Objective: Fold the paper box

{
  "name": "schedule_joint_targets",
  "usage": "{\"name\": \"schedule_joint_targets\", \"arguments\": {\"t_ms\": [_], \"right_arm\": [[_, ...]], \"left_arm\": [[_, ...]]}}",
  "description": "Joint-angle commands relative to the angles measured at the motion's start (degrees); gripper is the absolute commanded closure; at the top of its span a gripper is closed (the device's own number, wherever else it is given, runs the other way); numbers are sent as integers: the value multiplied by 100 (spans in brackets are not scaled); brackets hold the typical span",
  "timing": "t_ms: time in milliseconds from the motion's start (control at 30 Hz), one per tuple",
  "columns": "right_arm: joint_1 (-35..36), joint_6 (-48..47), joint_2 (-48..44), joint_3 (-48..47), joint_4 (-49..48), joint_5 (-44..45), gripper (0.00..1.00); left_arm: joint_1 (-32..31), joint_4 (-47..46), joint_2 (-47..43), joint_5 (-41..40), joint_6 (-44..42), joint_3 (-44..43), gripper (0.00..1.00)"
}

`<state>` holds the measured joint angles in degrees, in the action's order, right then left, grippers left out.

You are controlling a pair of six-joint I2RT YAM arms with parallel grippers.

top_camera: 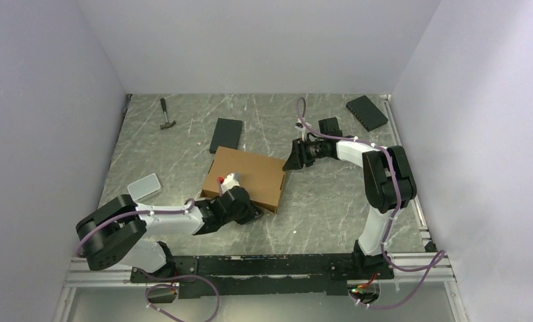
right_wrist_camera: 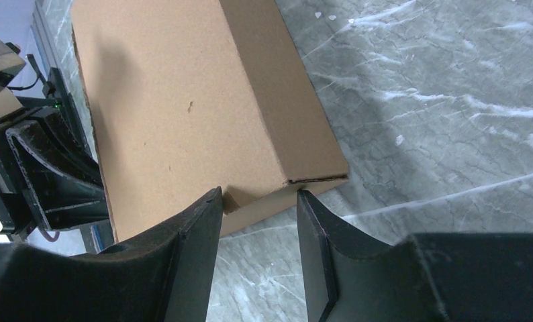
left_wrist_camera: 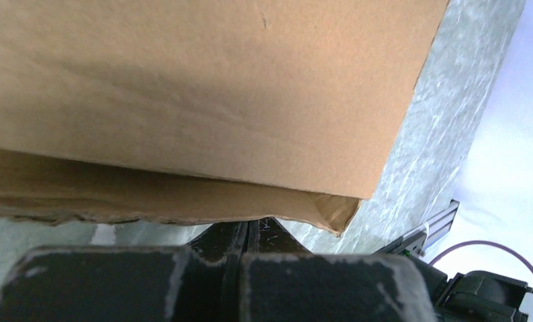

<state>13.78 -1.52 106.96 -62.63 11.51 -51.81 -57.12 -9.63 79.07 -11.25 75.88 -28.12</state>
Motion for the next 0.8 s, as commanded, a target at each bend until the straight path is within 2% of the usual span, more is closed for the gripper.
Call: {"name": "schedule_joint_targets", "arguments": {"t_ms": [0, 100, 300, 433, 500, 600, 767], "right_arm": [[70, -173, 113, -63, 165, 231, 53], [72, -173, 128, -69, 172, 233, 53], [72, -182, 158, -74, 180, 246, 53], [72, -182, 167, -65, 176, 255, 52], [72, -174, 181, -65, 176, 246, 53], [72, -182, 202, -66, 176, 233, 52], [70, -182, 194, -67, 185, 224, 53]], "left_arm": [[64, 408, 47, 432, 0, -329, 100], [68, 1392, -152, 549, 328, -214, 94], [70, 2348, -1259, 55, 1018, 579, 84], [128, 3400, -2031, -772, 1505, 766, 66], [281, 3768, -2314, -1008, 1542, 771, 61], [800, 3749, -2619, -1044, 1284, 839, 61], [2070, 2771, -2557, -489, 412, 817, 69]]}}
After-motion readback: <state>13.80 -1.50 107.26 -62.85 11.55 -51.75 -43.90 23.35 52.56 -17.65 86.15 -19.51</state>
